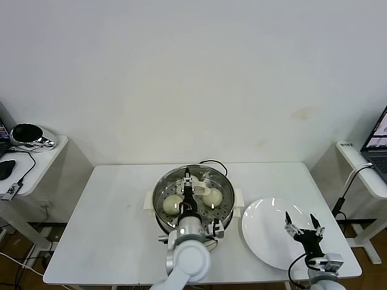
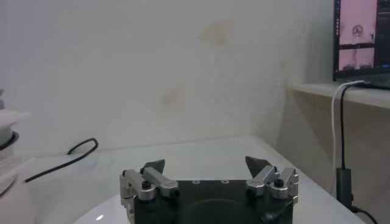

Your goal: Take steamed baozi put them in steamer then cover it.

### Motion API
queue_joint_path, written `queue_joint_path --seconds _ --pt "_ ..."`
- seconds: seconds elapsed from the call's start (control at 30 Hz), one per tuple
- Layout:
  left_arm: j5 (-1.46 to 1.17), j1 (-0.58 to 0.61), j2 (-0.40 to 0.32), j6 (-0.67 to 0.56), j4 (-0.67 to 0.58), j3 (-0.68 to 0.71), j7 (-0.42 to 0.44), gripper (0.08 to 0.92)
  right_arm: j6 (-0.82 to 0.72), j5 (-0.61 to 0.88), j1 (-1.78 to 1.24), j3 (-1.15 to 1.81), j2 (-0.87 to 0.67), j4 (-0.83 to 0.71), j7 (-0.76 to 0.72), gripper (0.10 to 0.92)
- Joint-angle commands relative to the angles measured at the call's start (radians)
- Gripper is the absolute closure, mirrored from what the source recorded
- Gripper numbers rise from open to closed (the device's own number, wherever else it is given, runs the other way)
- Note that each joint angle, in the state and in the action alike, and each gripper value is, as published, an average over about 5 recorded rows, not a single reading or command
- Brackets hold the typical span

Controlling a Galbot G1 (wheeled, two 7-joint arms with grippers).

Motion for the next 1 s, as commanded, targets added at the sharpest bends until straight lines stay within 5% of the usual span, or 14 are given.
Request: queue_joint_path --seconds 0.03,0.37,1.0 --pt "-0.031 0.018 0.018 0.040 -0.075 0.027 0.048 0.456 0.001 0.002 0.000 0.002 0.001 0.000 0.000 0.203" --pt "-0.048 0.061 0.043 0.040 -0.150 0.042 0.070 0.195 0.005 0.002 -0.007 0.004 0.001 0.002 0.000 0.203" --pt "-0.314 0.202 0.106 -0.006 -0.501 -0.057 0.032 0.177 0.006 -0.049 -0.088 -0.077 0.012 0.043 -0.034 0.203"
